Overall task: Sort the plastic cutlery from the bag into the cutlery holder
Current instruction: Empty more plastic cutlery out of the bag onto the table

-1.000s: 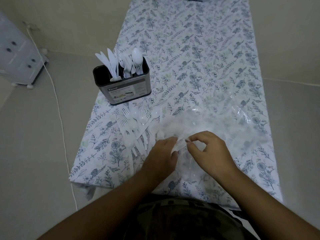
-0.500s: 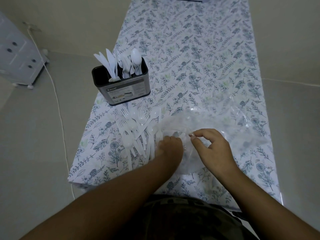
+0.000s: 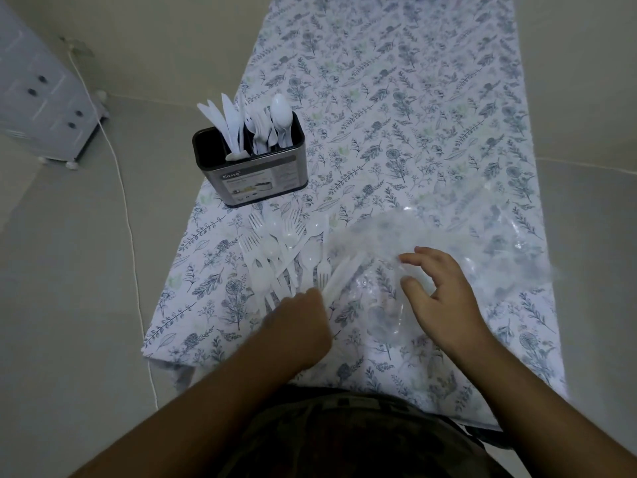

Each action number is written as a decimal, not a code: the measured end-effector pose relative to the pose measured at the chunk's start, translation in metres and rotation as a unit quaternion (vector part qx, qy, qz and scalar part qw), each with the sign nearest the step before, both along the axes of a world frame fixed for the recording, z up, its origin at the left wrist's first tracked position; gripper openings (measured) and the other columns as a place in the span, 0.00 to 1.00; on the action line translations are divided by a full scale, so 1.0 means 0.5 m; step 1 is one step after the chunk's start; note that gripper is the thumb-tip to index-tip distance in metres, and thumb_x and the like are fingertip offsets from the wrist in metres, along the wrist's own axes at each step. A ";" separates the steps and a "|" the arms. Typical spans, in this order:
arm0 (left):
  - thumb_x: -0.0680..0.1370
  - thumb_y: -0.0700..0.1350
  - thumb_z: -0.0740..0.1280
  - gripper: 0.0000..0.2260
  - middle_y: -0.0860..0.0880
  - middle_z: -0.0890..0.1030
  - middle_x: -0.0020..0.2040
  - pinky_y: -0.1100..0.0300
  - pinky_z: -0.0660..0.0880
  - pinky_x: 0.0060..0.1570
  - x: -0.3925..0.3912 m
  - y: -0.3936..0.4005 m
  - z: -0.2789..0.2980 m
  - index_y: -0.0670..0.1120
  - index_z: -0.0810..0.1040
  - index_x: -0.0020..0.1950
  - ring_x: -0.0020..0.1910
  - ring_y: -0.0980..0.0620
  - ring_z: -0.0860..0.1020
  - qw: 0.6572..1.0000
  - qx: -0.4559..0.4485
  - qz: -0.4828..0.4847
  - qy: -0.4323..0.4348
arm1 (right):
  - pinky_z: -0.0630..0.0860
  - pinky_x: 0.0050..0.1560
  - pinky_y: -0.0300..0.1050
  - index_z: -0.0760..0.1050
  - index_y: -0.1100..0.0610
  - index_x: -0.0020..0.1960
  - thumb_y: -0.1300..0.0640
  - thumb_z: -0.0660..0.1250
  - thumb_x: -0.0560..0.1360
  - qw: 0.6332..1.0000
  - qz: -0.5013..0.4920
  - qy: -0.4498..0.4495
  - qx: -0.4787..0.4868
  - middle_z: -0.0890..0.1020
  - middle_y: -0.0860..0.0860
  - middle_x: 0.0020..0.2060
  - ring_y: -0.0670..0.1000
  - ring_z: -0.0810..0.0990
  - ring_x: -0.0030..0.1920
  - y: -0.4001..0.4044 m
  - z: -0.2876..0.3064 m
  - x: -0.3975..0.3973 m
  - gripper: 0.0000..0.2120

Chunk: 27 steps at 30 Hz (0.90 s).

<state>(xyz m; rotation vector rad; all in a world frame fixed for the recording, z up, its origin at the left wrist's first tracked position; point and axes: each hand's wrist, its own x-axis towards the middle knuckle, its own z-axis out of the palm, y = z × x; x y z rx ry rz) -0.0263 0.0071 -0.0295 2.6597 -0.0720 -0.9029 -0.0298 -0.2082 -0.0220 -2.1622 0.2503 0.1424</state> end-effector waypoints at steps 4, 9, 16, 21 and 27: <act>0.84 0.47 0.57 0.03 0.52 0.74 0.43 0.59 0.73 0.39 -0.046 0.093 -0.001 0.49 0.67 0.53 0.39 0.56 0.74 0.999 -0.038 0.027 0.025 | 0.73 0.69 0.53 0.68 0.40 0.74 0.55 0.68 0.79 0.995 0.068 0.033 -0.059 0.60 0.47 0.80 0.49 0.56 0.80 -0.017 -0.038 0.008 0.26; 0.84 0.50 0.54 0.08 0.51 0.71 0.41 0.55 0.71 0.40 -0.064 0.111 -0.015 0.49 0.65 0.48 0.37 0.55 0.71 0.993 -0.058 0.098 -0.032 | 0.48 0.78 0.70 0.53 0.41 0.82 0.42 0.64 0.80 0.947 0.196 0.152 -0.206 0.48 0.48 0.83 0.53 0.45 0.83 -0.019 -0.104 0.008 0.34; 0.82 0.54 0.55 0.14 0.50 0.73 0.40 0.55 0.72 0.39 0.012 0.060 -0.047 0.45 0.71 0.51 0.40 0.51 0.75 0.992 0.017 0.090 -0.082 | 0.50 0.74 0.71 0.78 0.40 0.66 0.37 0.54 0.80 0.949 0.225 0.074 -0.210 0.69 0.48 0.77 0.55 0.61 0.79 -0.048 -0.137 -0.038 0.22; 0.79 0.63 0.58 0.21 0.50 0.74 0.45 0.55 0.74 0.43 0.012 0.054 -0.036 0.45 0.73 0.55 0.45 0.50 0.74 0.995 0.063 0.070 -0.030 | 0.63 0.70 0.76 0.83 0.43 0.57 0.65 0.75 0.70 0.929 0.281 0.002 -0.241 0.77 0.53 0.71 0.63 0.71 0.73 -0.080 -0.147 -0.039 0.22; 0.80 0.53 0.61 0.19 0.48 0.71 0.66 0.57 0.70 0.65 -0.031 -0.037 -0.022 0.48 0.69 0.69 0.67 0.50 0.67 0.970 -0.138 -0.130 -0.150 | 0.74 0.60 0.56 0.80 0.49 0.67 0.56 0.75 0.71 0.957 0.085 0.023 -0.275 0.78 0.56 0.64 0.60 0.76 0.61 -0.072 -0.100 -0.112 0.24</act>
